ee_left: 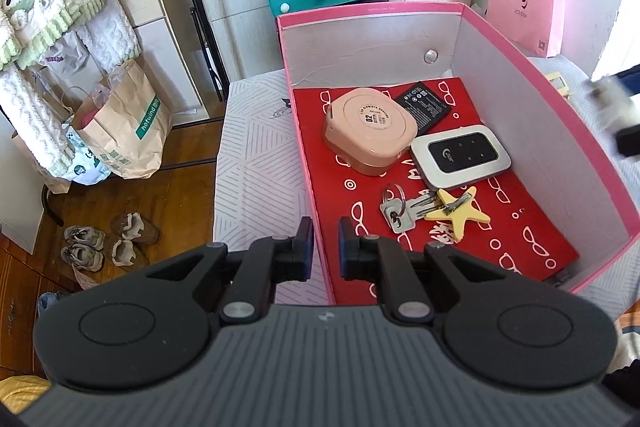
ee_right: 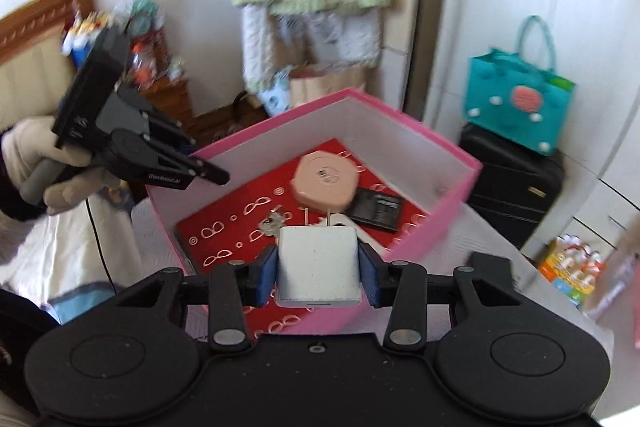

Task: Organize rigid objects
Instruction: 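Carry the white charger into the pink box and open the right tool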

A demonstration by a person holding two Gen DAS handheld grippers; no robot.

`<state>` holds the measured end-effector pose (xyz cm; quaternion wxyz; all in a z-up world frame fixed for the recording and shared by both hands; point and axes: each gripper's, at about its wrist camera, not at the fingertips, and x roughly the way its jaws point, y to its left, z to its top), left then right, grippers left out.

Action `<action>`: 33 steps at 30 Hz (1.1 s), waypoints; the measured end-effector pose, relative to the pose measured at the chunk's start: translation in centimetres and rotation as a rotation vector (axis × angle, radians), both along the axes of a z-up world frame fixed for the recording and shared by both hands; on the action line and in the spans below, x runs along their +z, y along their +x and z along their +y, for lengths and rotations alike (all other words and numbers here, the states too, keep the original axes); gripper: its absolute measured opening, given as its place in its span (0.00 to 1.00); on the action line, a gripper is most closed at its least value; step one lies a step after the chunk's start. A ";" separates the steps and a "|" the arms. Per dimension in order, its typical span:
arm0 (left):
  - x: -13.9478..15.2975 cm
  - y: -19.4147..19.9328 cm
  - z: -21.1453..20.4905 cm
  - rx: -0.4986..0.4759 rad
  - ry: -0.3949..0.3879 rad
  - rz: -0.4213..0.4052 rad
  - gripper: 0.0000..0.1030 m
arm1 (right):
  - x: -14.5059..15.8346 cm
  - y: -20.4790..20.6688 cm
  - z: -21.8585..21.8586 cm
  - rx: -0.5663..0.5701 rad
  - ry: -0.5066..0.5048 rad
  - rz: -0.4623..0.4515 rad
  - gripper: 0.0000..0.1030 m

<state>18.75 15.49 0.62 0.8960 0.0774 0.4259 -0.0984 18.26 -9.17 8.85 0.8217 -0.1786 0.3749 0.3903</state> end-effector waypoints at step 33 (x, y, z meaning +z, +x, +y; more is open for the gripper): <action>-0.2 0.0 1.0 0.013 -0.073 -0.006 0.10 | -0.2 3.4 -2.8 -0.233 0.043 0.002 0.51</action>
